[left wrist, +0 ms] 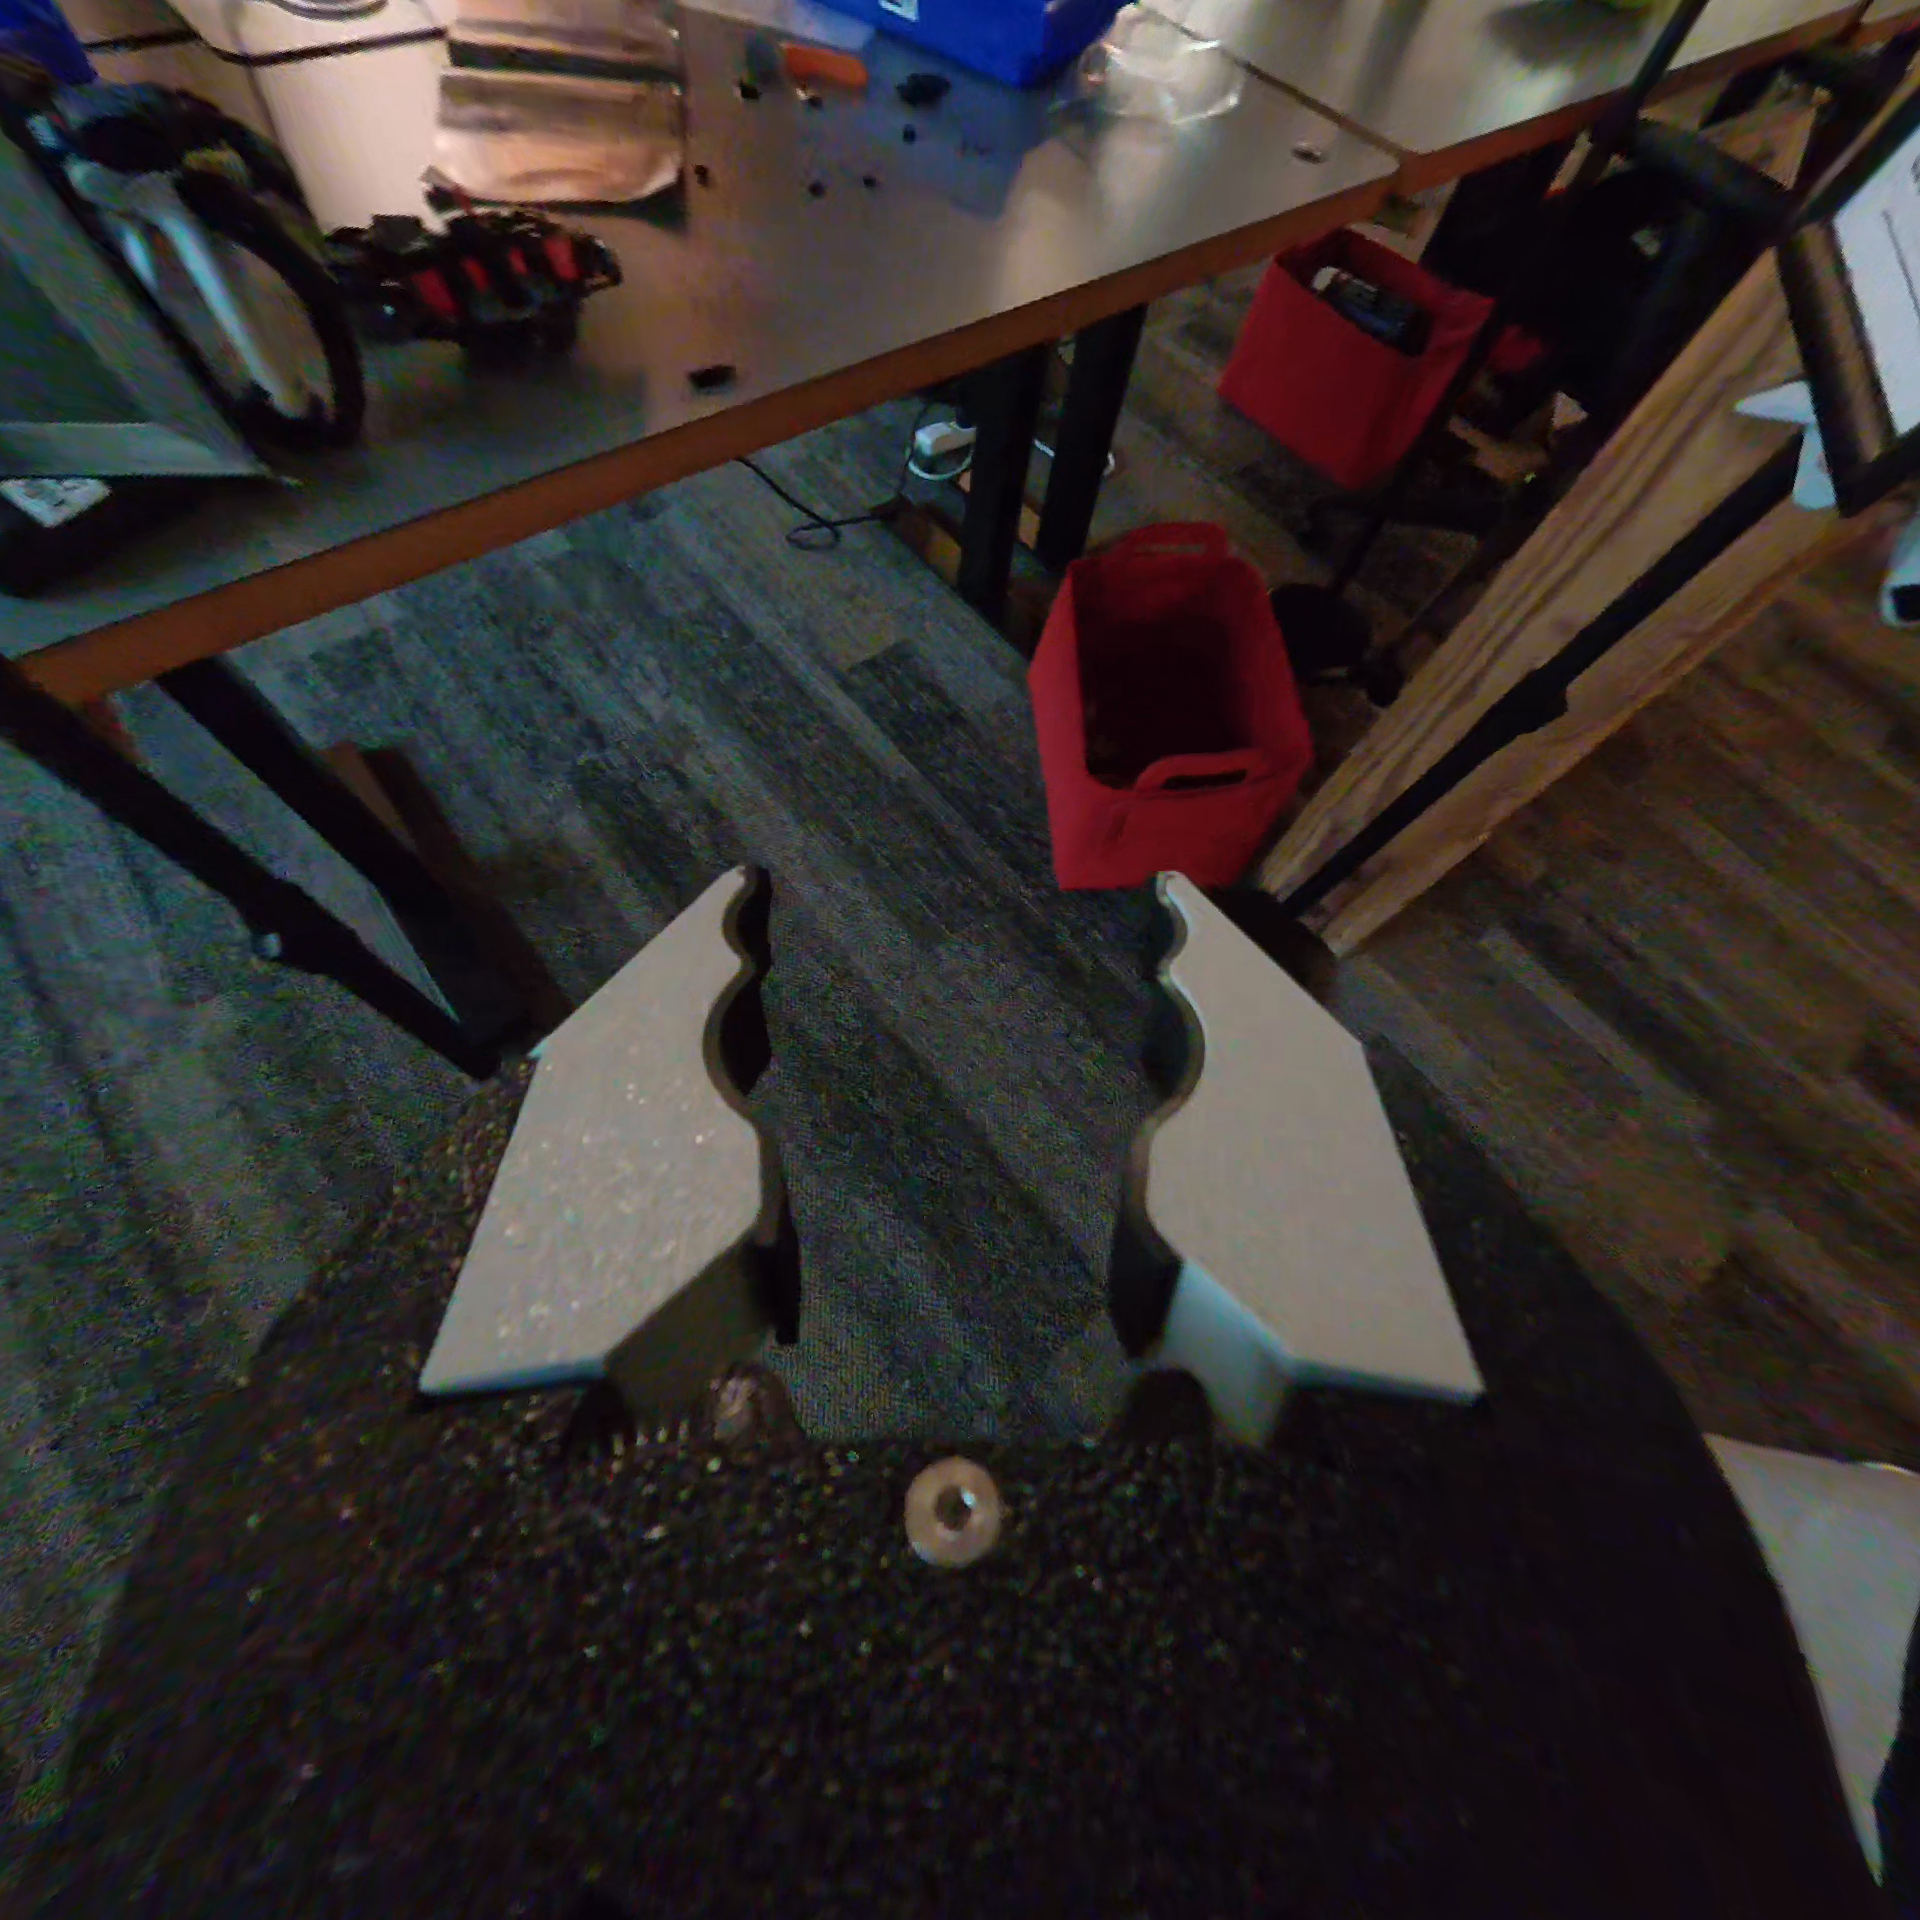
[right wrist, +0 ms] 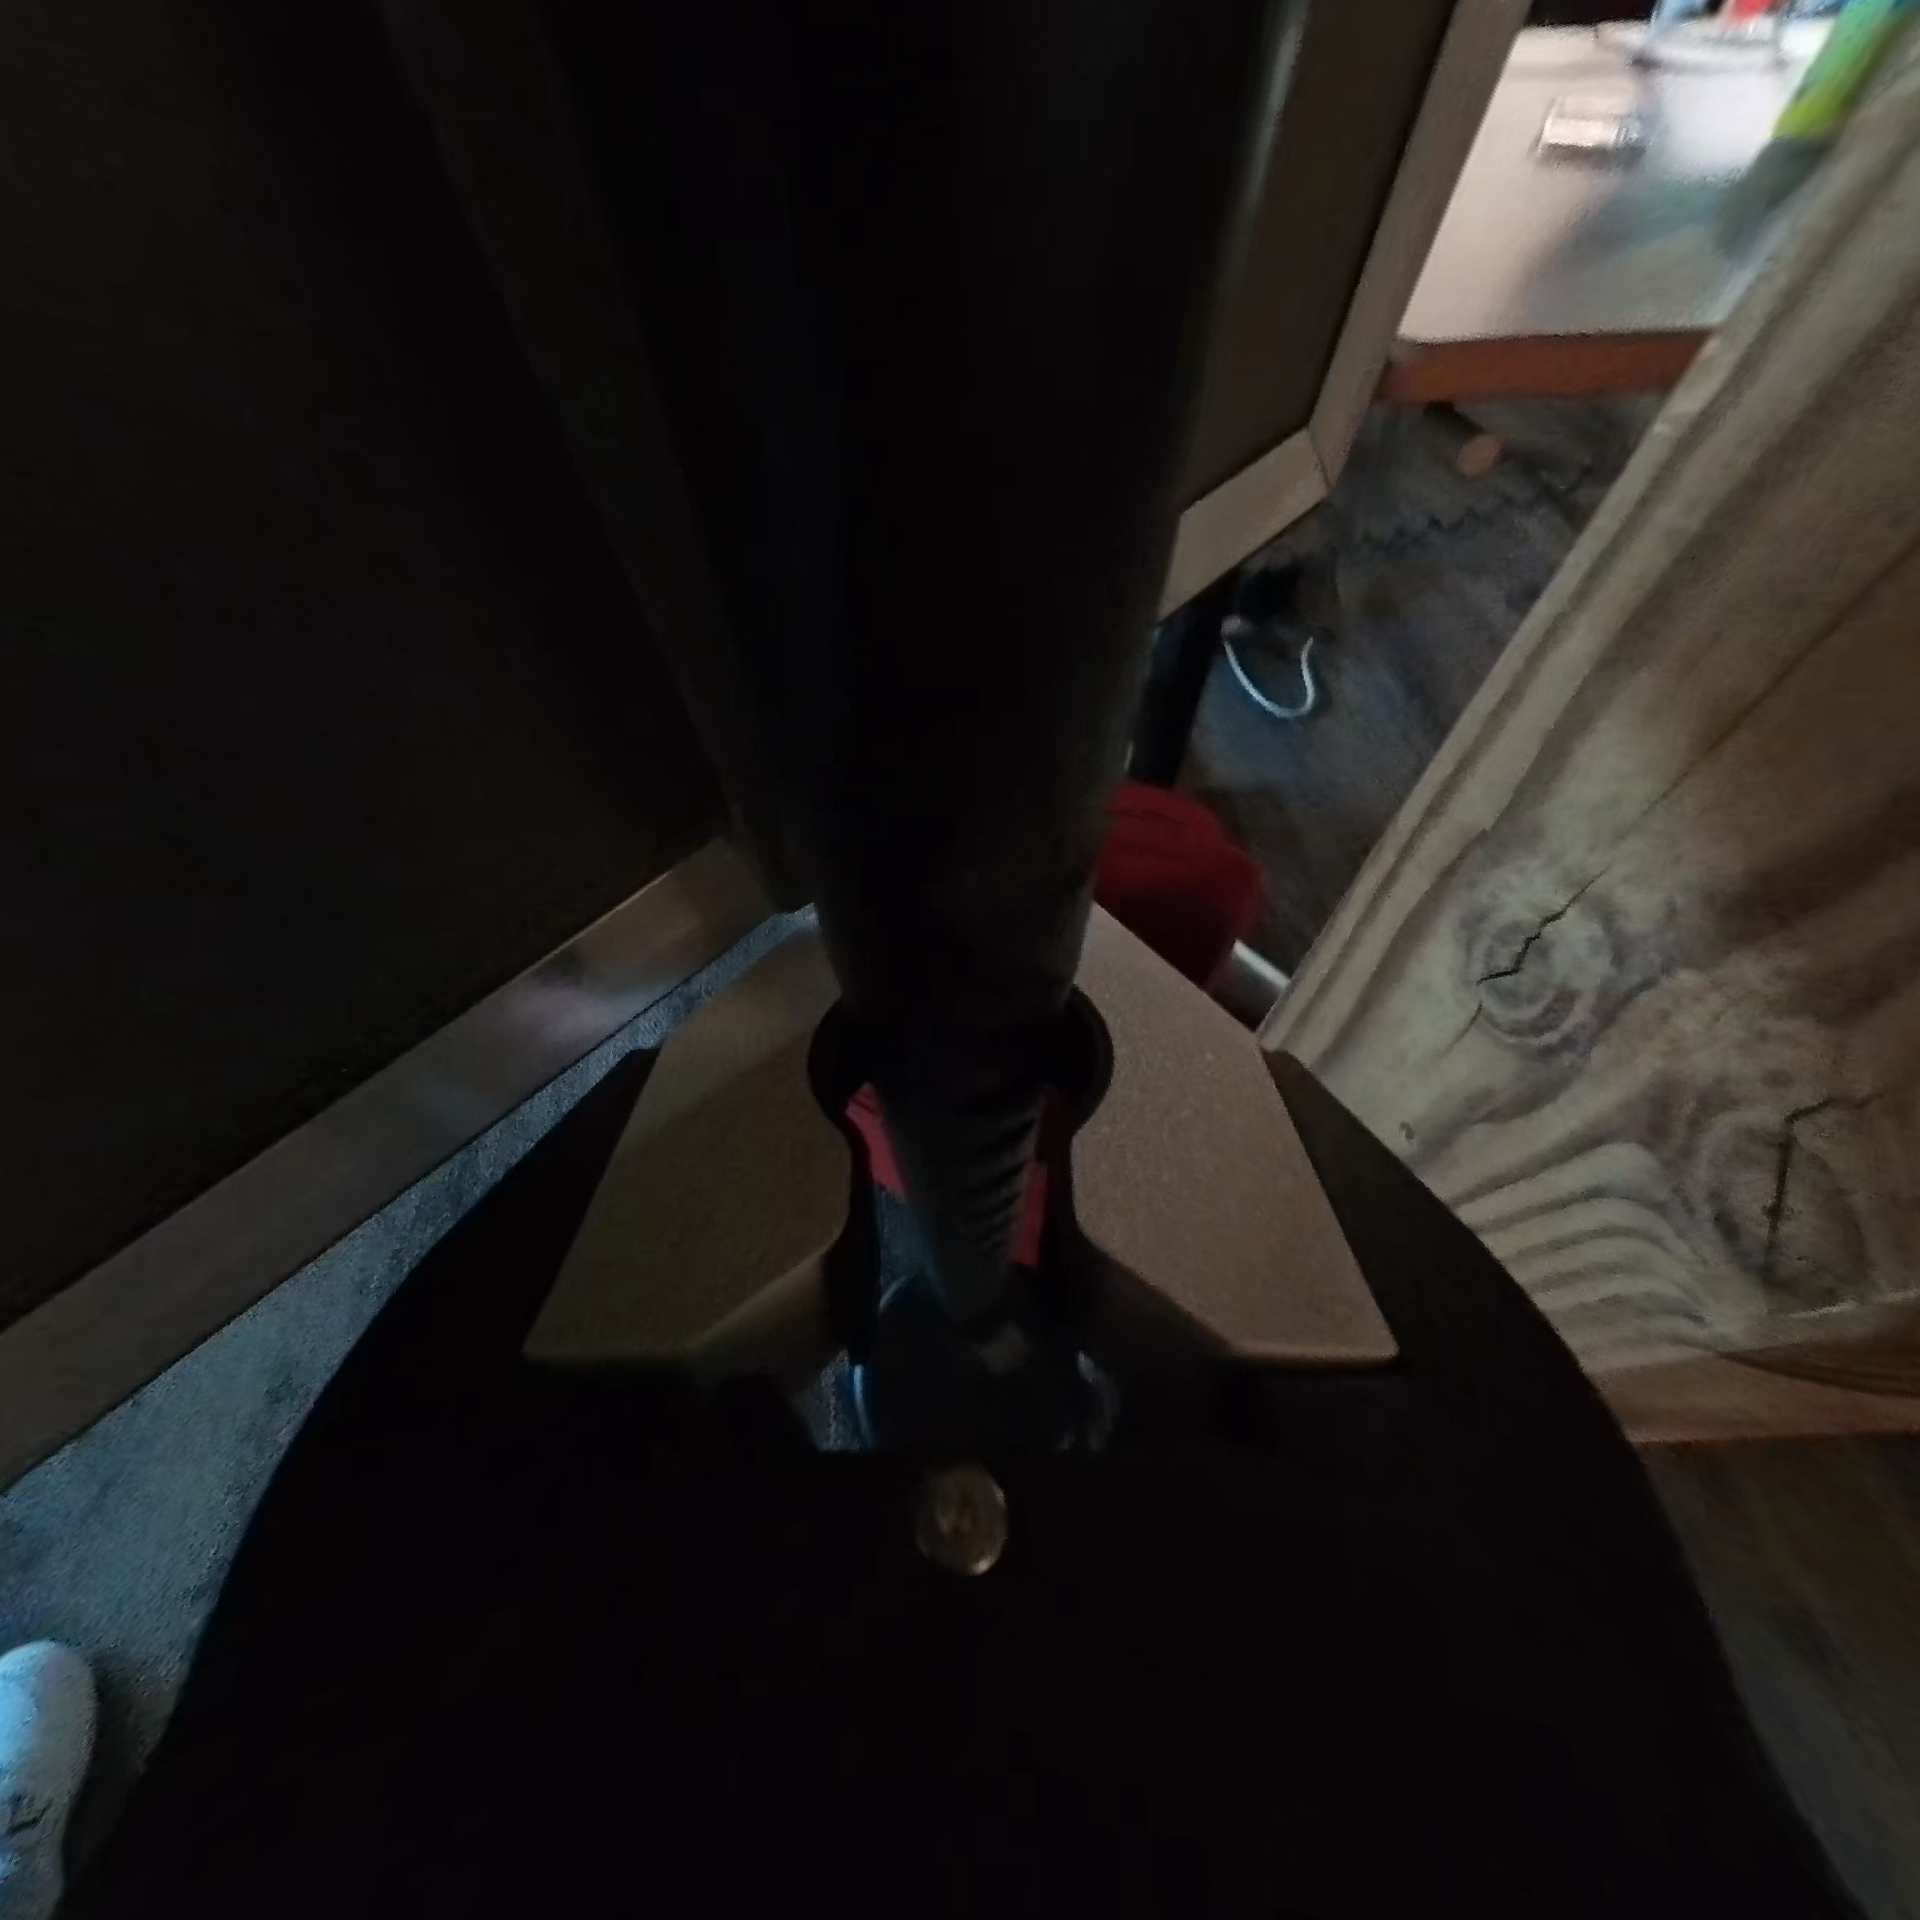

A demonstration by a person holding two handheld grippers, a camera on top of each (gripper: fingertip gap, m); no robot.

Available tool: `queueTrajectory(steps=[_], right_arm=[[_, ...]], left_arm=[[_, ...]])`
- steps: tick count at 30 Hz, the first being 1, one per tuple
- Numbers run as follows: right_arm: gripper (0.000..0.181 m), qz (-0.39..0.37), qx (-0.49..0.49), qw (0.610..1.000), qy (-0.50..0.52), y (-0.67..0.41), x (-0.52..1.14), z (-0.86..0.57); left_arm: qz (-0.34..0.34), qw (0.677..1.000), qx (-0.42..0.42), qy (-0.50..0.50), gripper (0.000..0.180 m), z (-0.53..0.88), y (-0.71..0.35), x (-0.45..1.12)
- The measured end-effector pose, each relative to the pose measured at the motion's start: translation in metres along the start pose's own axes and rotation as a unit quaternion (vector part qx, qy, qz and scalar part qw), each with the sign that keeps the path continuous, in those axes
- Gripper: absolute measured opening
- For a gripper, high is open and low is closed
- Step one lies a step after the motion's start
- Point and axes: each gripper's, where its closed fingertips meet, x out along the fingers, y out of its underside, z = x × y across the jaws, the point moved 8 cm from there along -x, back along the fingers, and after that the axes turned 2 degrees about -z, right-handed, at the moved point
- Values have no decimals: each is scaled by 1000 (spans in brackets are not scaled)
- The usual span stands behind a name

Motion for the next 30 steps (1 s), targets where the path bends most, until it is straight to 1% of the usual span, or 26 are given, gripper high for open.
queueTrajectory(steps=[3, 4, 5, 6, 7, 10, 12, 13, 14, 15, 16, 17, 18, 19, 21, 23, 25, 26, 27, 28, 29, 30], right_arm=[[28, 21, 13, 1000, 5, -1, 6, 7], [32, 39, 26, 999, 14, 1, 5, 9], [42, 52, 38, 998, 27, 5, 2, 13], [48, 62, 47, 996, 42, 11, -2, 18], [47, 71, 52, 995, 50, 20, -8, 26], [58, 114, 96, 986, 73, 57, -36, 64], [59, 106, 137, 982, 74, 79, -60, 109], [56, 91, 161, 981, 62, 86, -71, 139], [45, 78, 174, 980, 50, 88, -80, 174], [44, 59, 168, 983, 44, 88, -81, 211], [49, 46, 147, 988, 29, 83, -76, 253], [58, 33, 126, 991, 8, 74, -65, 299], [64, 16, 103, 994, -37, 60, -51, 351], [64, 3, 69, 992, -102, 44, -36, 407], [65, -13, 12, 977, -211, 9, -6, 514], [68, -39, -16, 942, -334, -31, 13, 617], [76, -37, -74, 900, -427, -62, 24, 707], [78, -40, -98, 887, -449, -75, 29, 744], [84, -48, -113, 875, -468, -88, 32, 778], [95, -54, -131, 858, -493, -98, 33, 810], [102, -56, -154, 843, -513, -106, 35, 839], [102, -54, -181, 827, -529, -112, 39, 867]], left_arm=[[-9, 1000, -7, -5, 70, 28, 5, -10], [-11, 1000, -8, -6, 70, 39, 7, -14], [-13, 1000, -11, -10, 71, 51, 8, -18], [-16, 1000, -13, -14, 71, 66, 8, -26], [-23, 999, -15, -16, 71, 80, 8, -33], [-49, 998, -18, -30, 72, 120, 3, -55], [-69, 996, -25, -46, 73, 149, 0, -74], [-82, 995, -30, -55, 73, 163, -1, -84], [-96, 993, -35, -64, 73, 177, -3, -95], [-111, 990, -40, -75, 73, 191, -6, -107], [-126, 987, -46, -91, 74, 206, -8, -119], [-143, 983, -52, -108, 74, 220, -10, -131], [-158, 978, -58, -125, 75, 233, -10, -143], [-172, 973, -64, -141, 74, 245, -10, -155], [-186, 964, -77, -171, 76, 269, -3, -176], [-185, 959, -92, -194, 79, 291, 8, -195], [-183, 953, -101, -219, 81, 312, 17, -211], [-183, 950, -103, -231, 81, 323, 21, -219], [-182, 947, -107, -244, 81, 334, 25, -227], [-180, 942, -113, -258, 82, 345, 30, -233], [-178, 938, -122, -272, 83, 356, 35, -239], [-176, 934, -131, -281, 83, 368, 40, -244]])
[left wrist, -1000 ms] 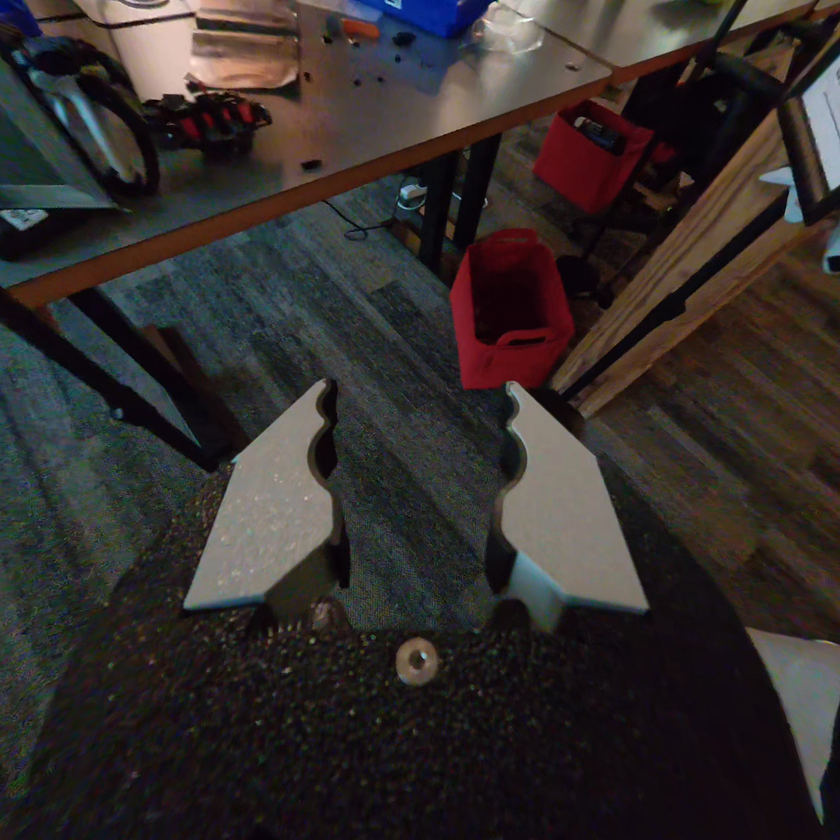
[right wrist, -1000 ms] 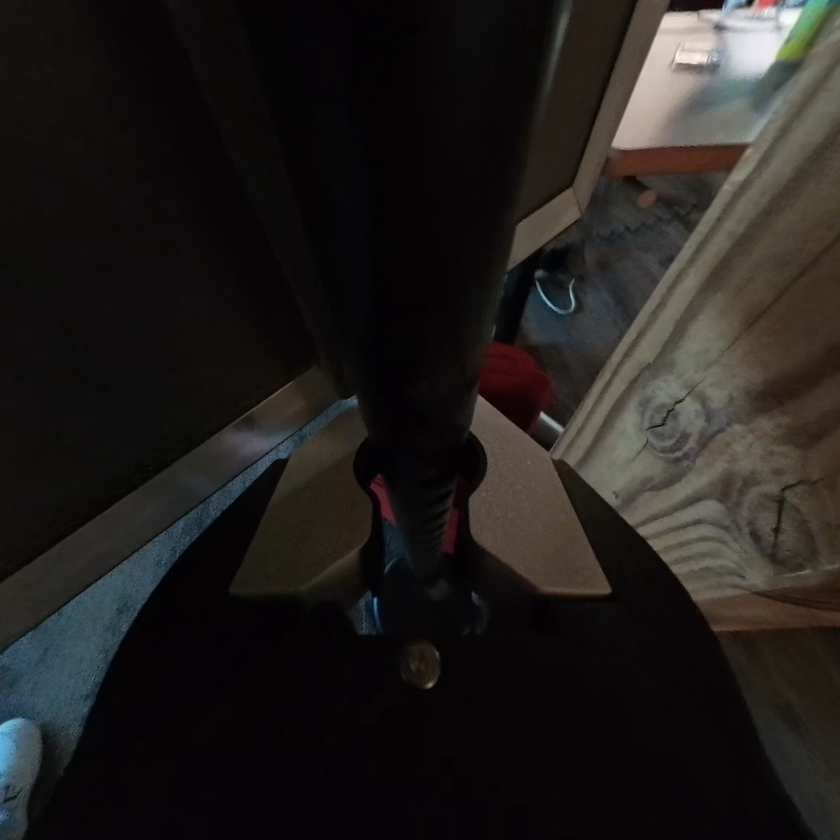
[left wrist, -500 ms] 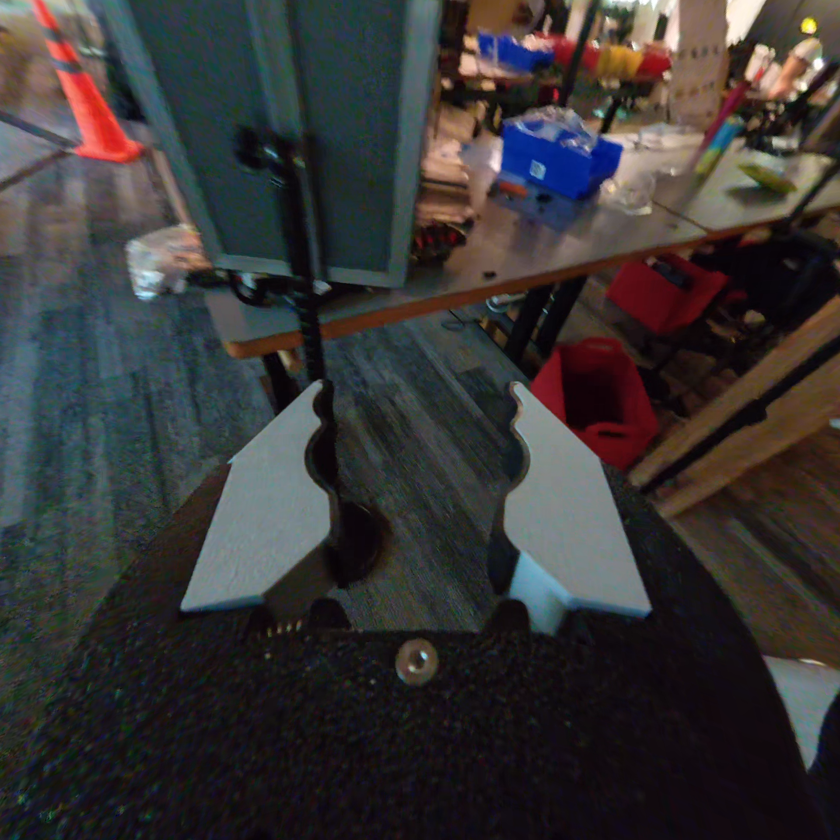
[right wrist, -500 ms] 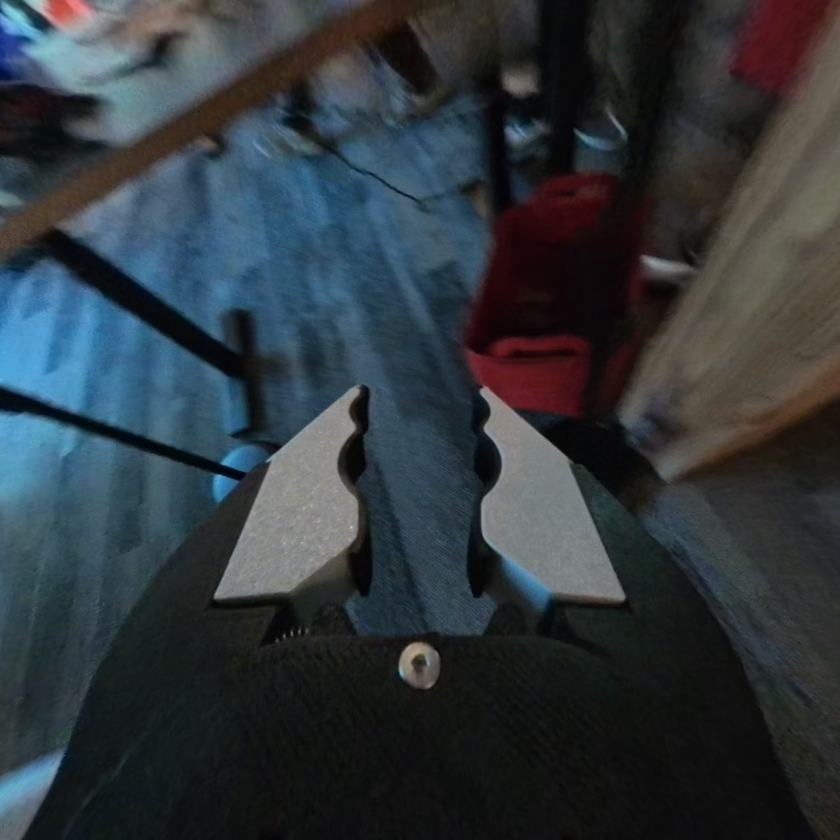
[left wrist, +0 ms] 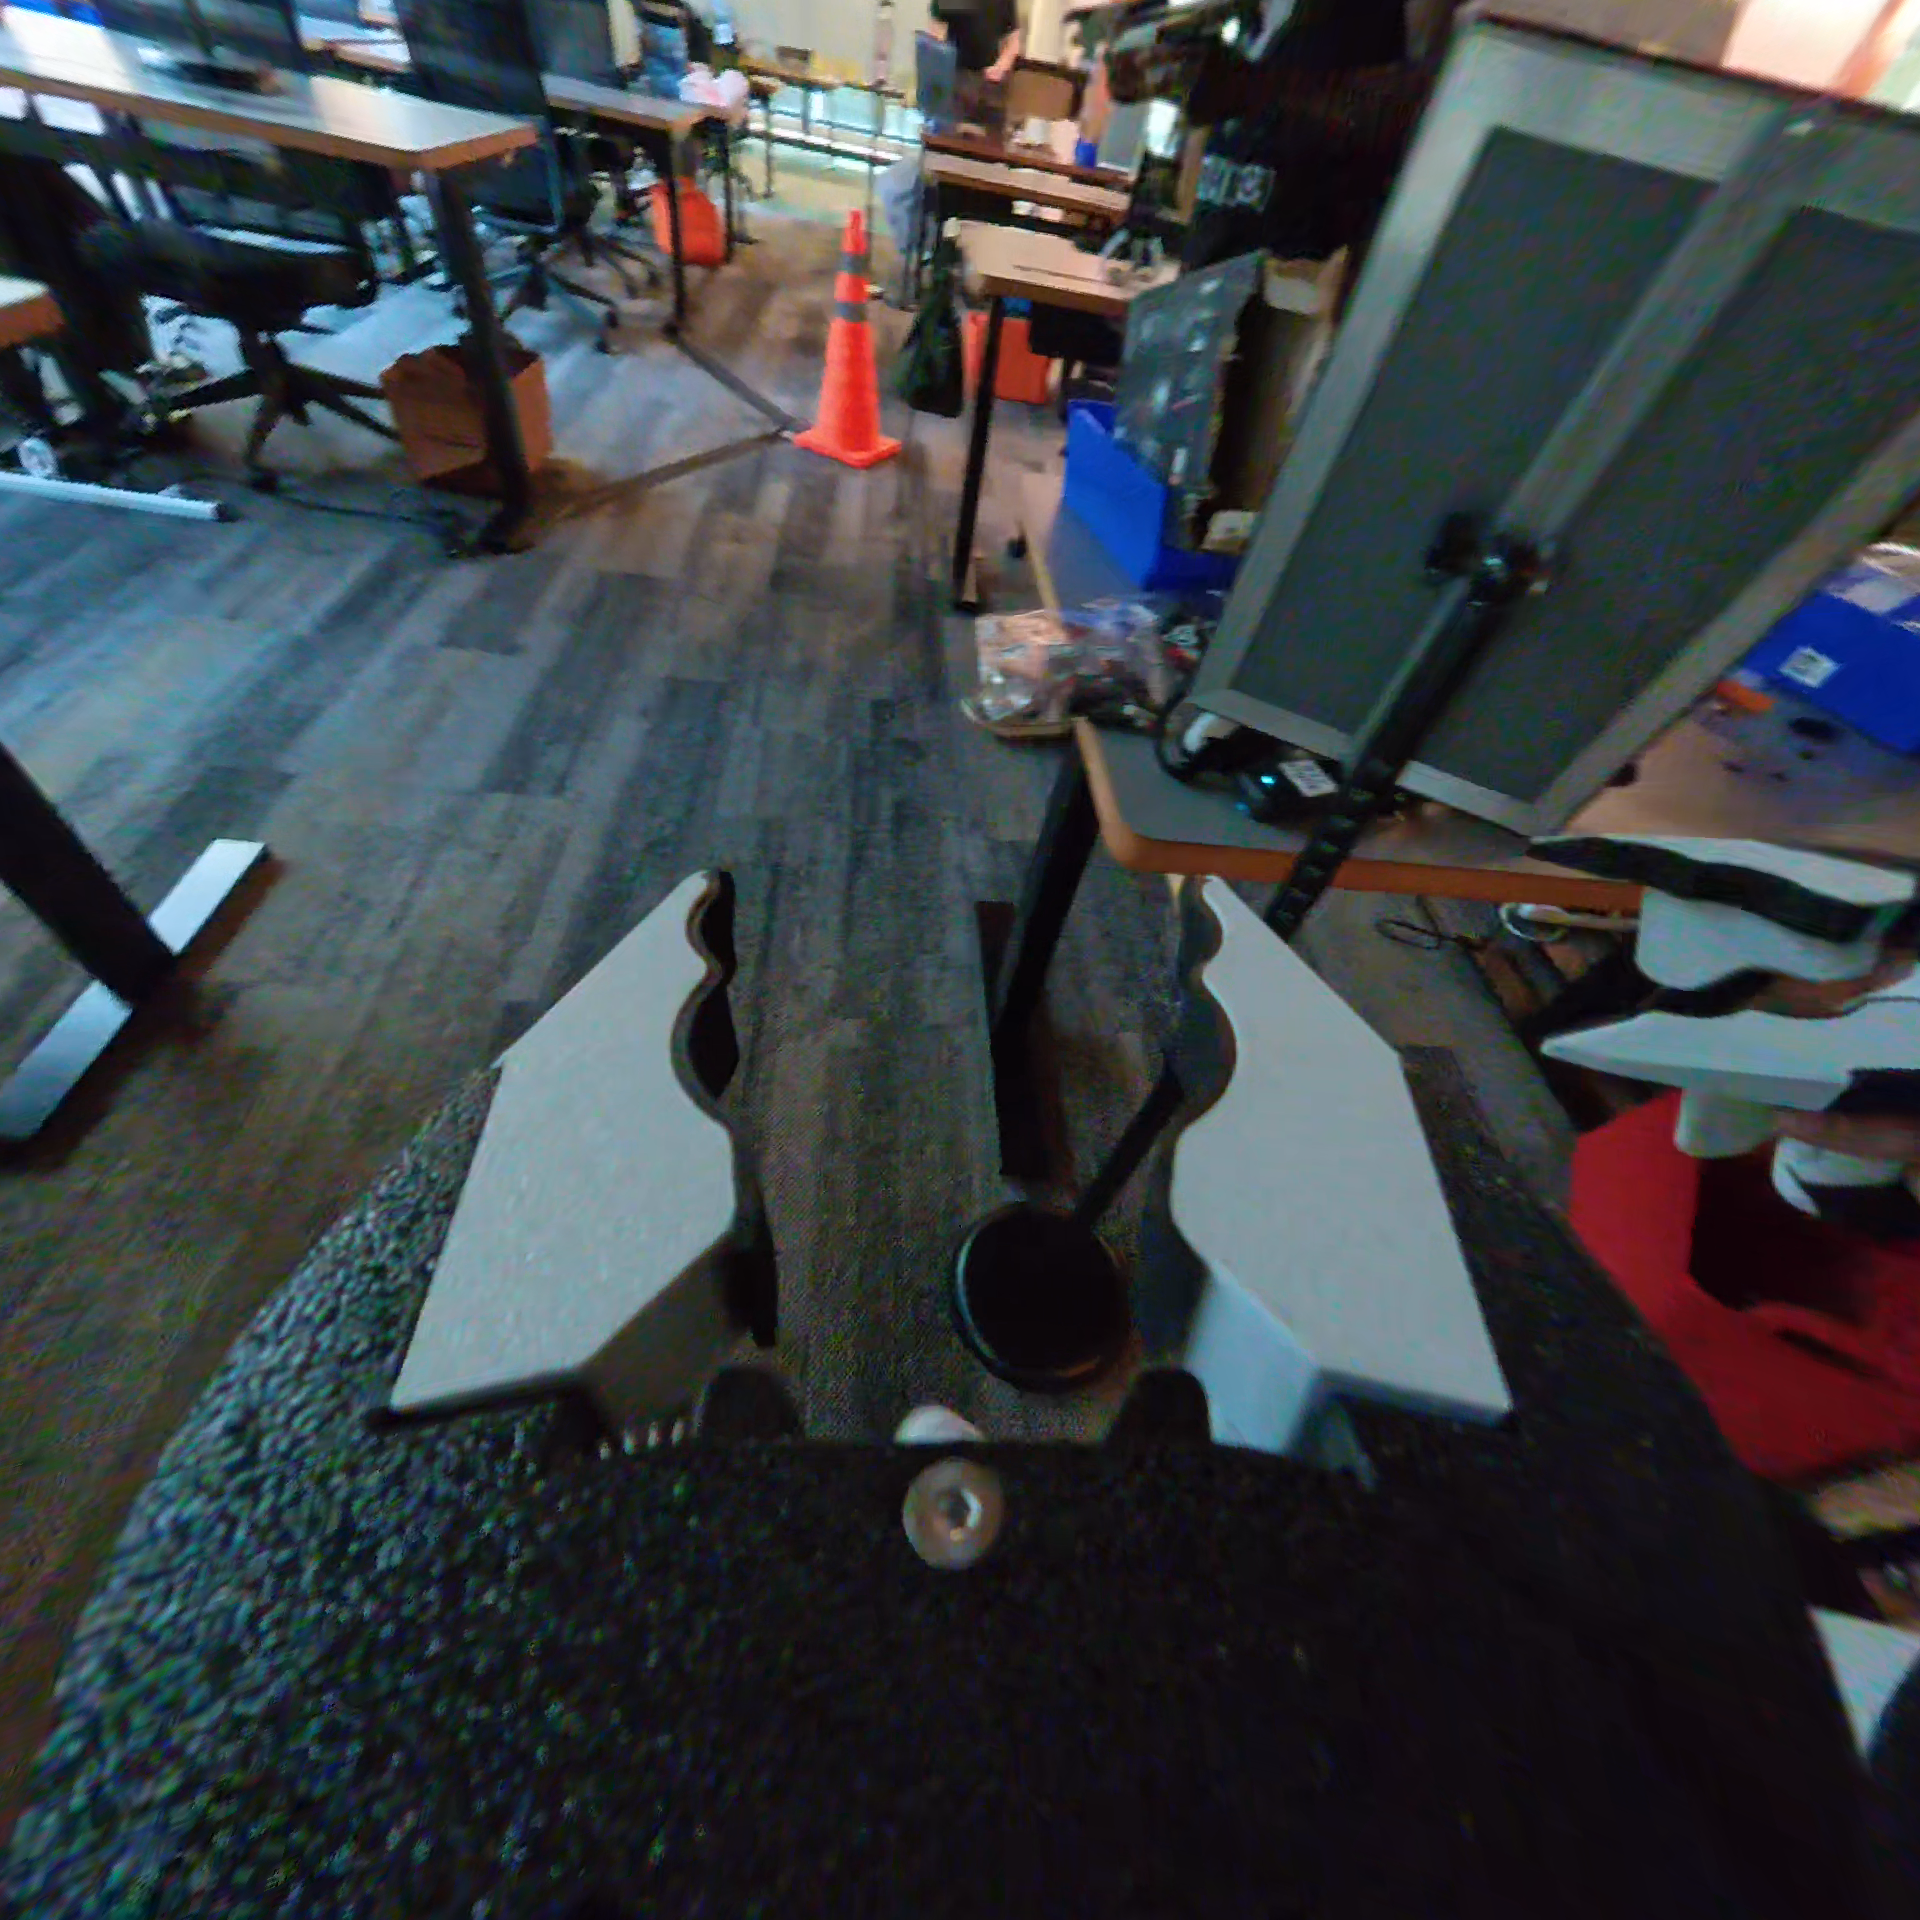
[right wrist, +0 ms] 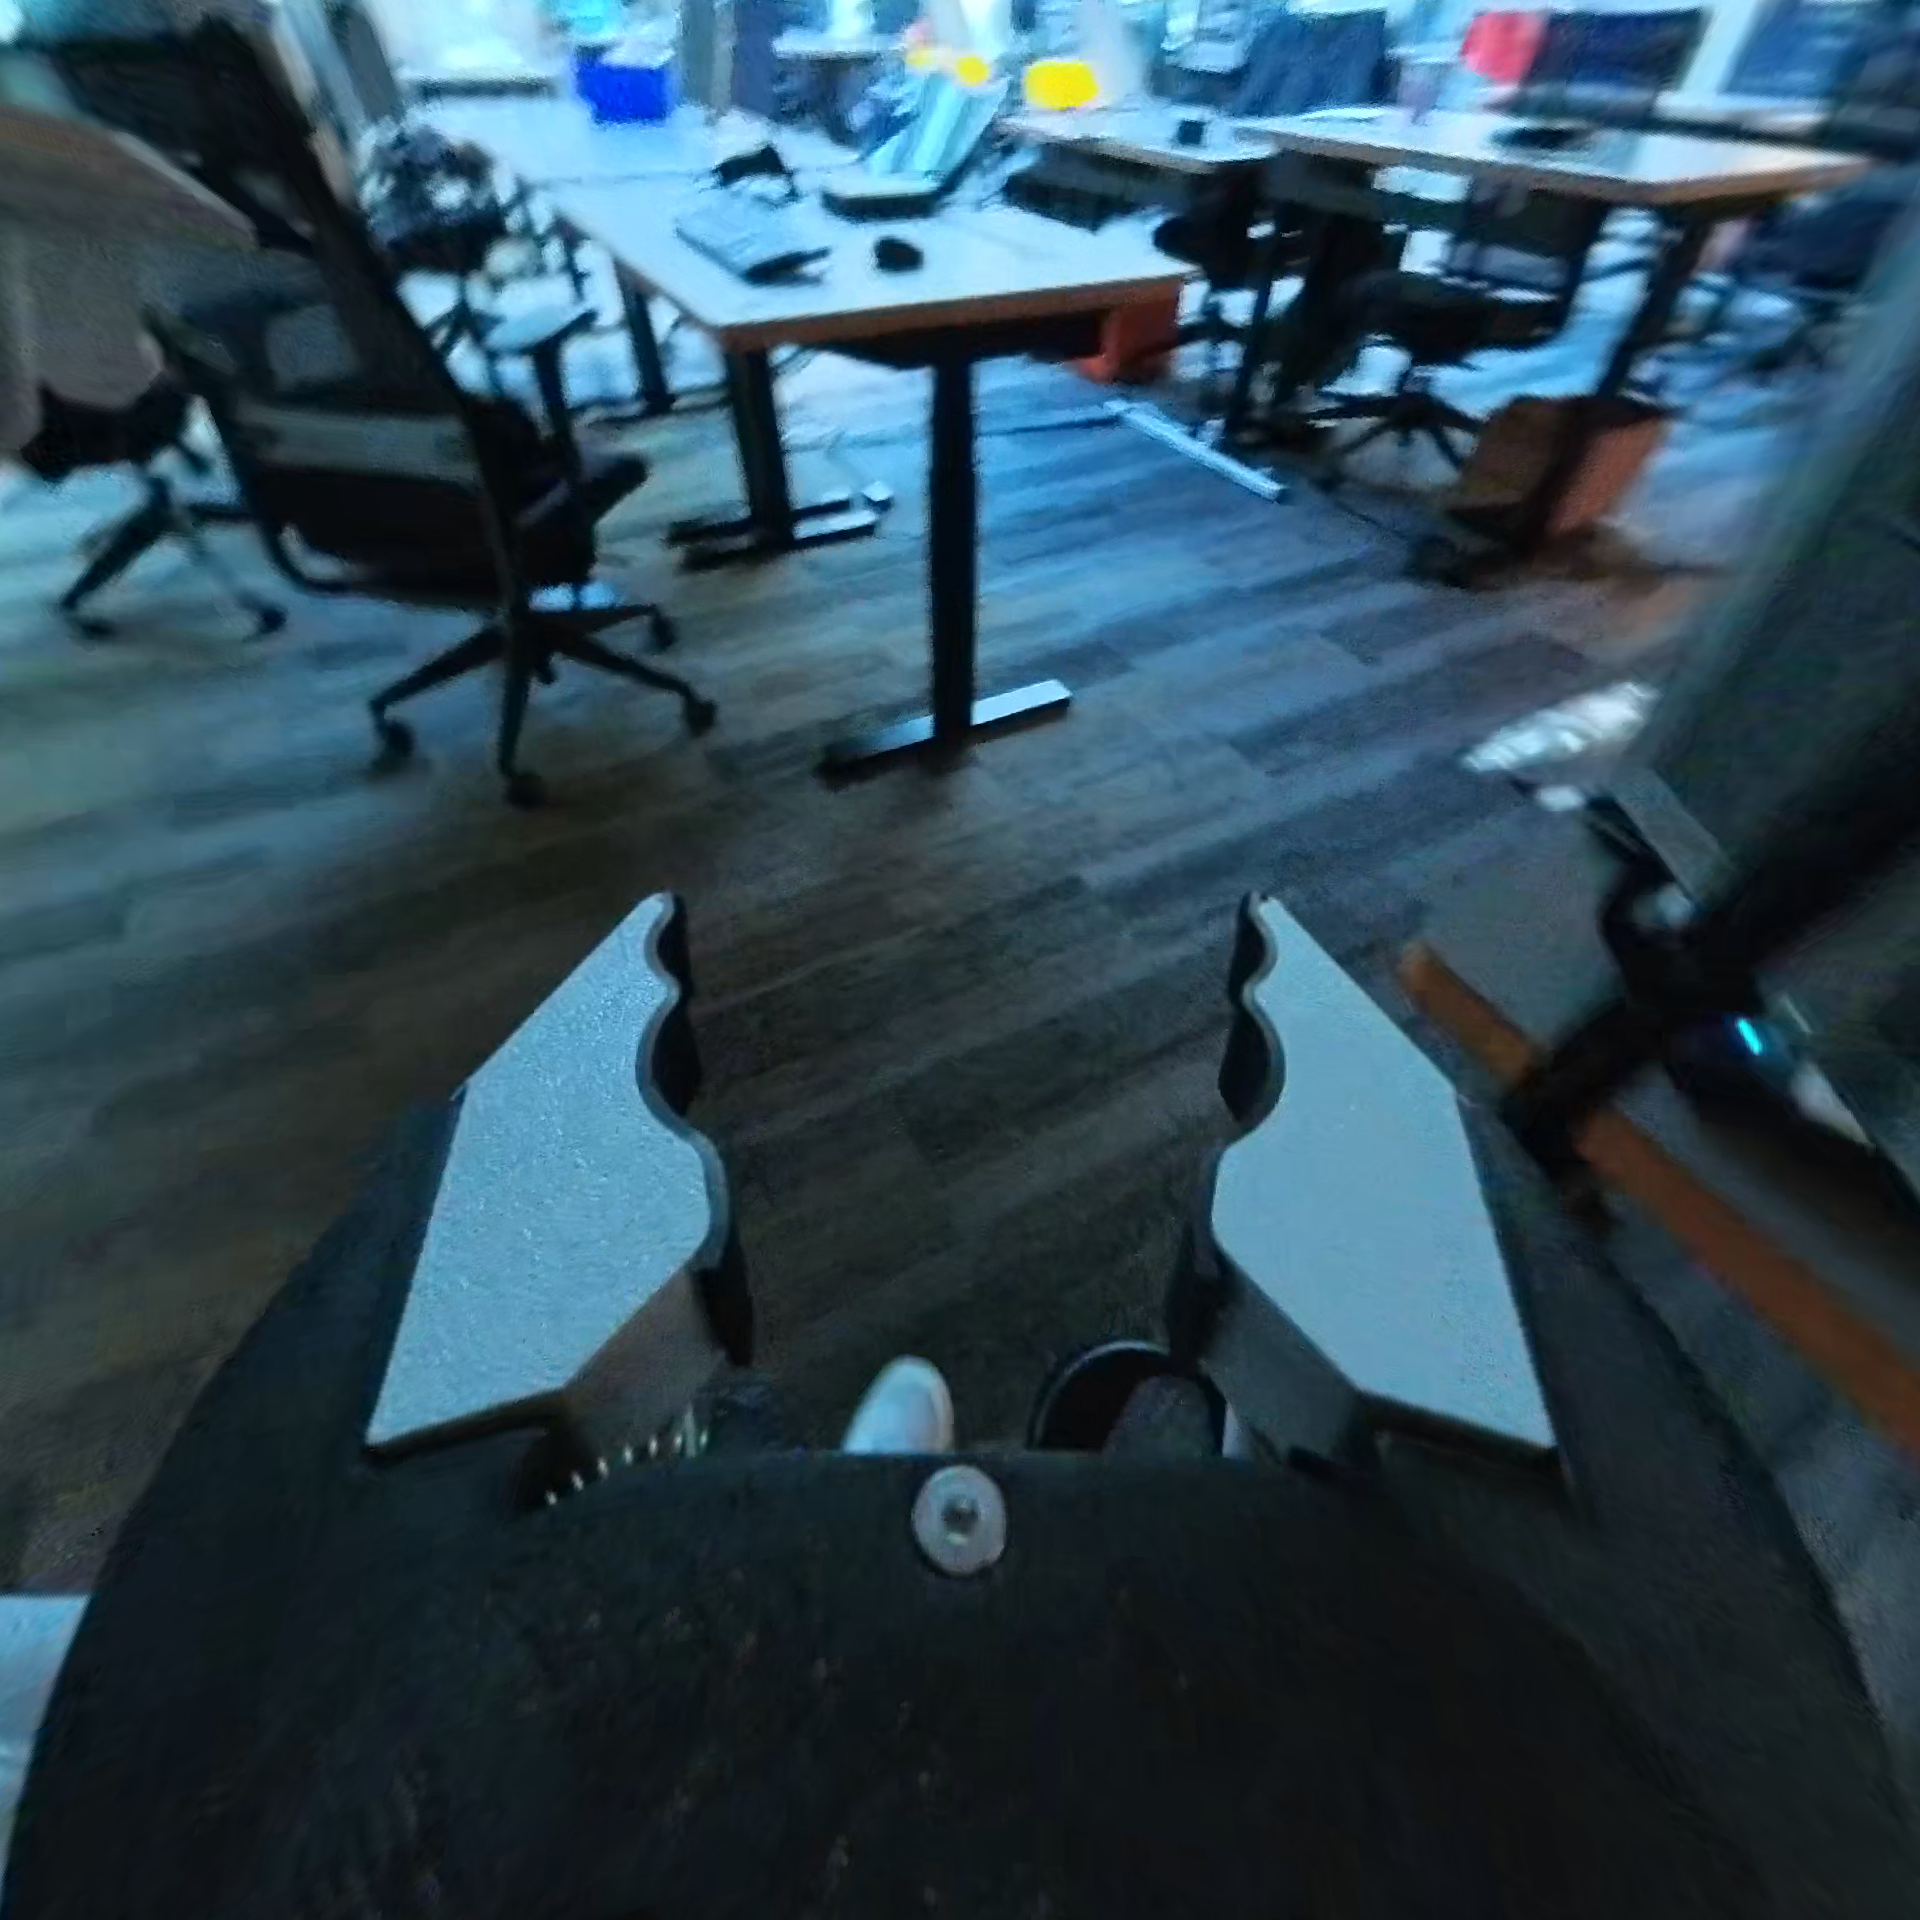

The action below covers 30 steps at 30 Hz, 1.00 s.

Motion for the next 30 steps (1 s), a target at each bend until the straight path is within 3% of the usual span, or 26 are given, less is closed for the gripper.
queueTrajectory(steps=[3, 10, 13, 16, 19, 24, 30], right_arm=[[102, 34, -51, 995, -80, -18, 72, 12], [104, 34, -59, 992, -104, -67, 255, -25], [110, 28, -41, 994, -94, -111, 334, -46], [108, -17, -38, 992, -119, -152, 408, -60], [118, 0, 0, 989, -147, -178, 465, -74], [117, -10, -4, 994, -107, -195, 505, -109], [92, -9, 14, 1000, -6, -201, 563, -189]], left_arm=[[11, 999, -11, -39, 85, 44, 2, 10], [15, 993, -28, -115, 87, 162, -28, 71], [1, 990, -36, -137, 87, 207, -66, 104], [-10, 988, 10, -155, 87, 251, -102, 136], [2, 985, 7, -170, 87, 291, -119, 159], [25, 989, 15, -146, 79, 349, -139, 217], [6, 995, 1, -104, 69, 432, -162, 333]])
